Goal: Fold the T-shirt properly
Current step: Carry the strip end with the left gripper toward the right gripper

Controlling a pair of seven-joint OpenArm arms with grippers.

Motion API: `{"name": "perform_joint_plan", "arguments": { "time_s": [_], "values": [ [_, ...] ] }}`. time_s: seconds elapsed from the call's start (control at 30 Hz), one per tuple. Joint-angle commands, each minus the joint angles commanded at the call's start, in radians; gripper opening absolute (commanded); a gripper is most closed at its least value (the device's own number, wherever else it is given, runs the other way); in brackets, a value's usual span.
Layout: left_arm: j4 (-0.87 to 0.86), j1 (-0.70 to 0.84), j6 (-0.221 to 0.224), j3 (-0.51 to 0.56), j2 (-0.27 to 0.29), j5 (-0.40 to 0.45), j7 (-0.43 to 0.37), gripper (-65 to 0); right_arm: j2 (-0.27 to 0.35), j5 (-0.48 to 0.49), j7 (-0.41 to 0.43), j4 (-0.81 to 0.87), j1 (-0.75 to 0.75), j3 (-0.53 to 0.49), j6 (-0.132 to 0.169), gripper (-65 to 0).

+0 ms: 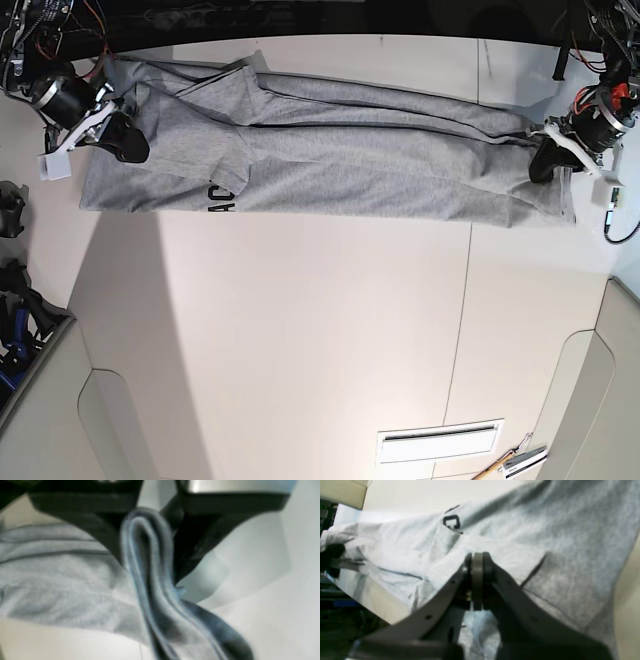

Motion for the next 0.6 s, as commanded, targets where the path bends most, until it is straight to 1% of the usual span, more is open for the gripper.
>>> {"name": "perform_joint_plan", "arguments": {
  "time_s": [0.03,0.1,0.13,0.2,0.23,0.27,0.3,0.37,0.4,0.43,0.5,0.53,0.6],
  "values": [
    [0.037,0.005,0.001,0.008,0.0,0.012,0.0,-65.0,0.0,0.0,0.0,0.004,0.0,0.0,0.0,-65.0],
    [0.13,0.021,0.044,0.032,0.0,0.015,0.012,-65.0,0.0,-0.013,-0.002,0.007,-0.001,0.0,0.0,-65.0],
    [0.18,0.032,0.05,0.055,0.0,0.02,0.022,-65.0,0.0,-0.016,-0.004,0.007,-0.001,0.0,0.0,-65.0],
    [0.257,0.042,0.05,0.134,0.0,0.049,0.022,-65.0,0.0,-0.016,-0.003,0.007,0.0,0.0,0.0,-65.0],
    [0.278,0.04,0.061,0.187,0.0,0.069,0.018,-65.0,0.0,-0.015,-0.003,0.007,0.001,0.0,0.0,-65.0],
    [0.288,0.035,0.085,0.245,0.0,0.097,0.0,-65.0,0.0,-0.018,-0.004,0.007,0.003,0.0,0.0,-65.0],
    [0.289,0.03,0.12,0.306,0.0,0.141,-0.027,-65.0,0.0,-0.019,-0.003,0.007,0.003,0.0,0.0,-65.0],
    [0.288,0.029,0.193,0.425,0.0,0.249,-0.091,-65.0,0.0,-0.019,-0.003,0.007,0.003,0.0,0.0,-65.0],
    [0.288,0.026,0.219,0.479,0.0,0.282,-0.115,-65.0,0.0,-0.019,-0.003,0.007,0.003,0.0,0.0,-65.0],
    [0.288,0.013,0.236,0.533,0.0,0.303,-0.121,-65.0,0.0,-0.019,-0.003,0.007,0.003,0.0,0.0,-65.0],
    [0.288,-0.021,0.252,0.631,0.012,0.357,-0.121,-65.0,0.0,-0.019,-0.003,0.007,0.003,0.0,0.0,-65.0],
    [0.285,-0.035,0.256,0.673,0.027,0.384,-0.121,-65.0,0.0,-0.019,-0.004,0.007,0.002,0.002,0.0,-65.0],
    [0.272,-0.056,0.259,0.741,0.064,0.409,-0.126,-65.0,0.0,-0.019,-0.004,0.007,0.003,0.014,0.0,-65.0]
  ]
}}
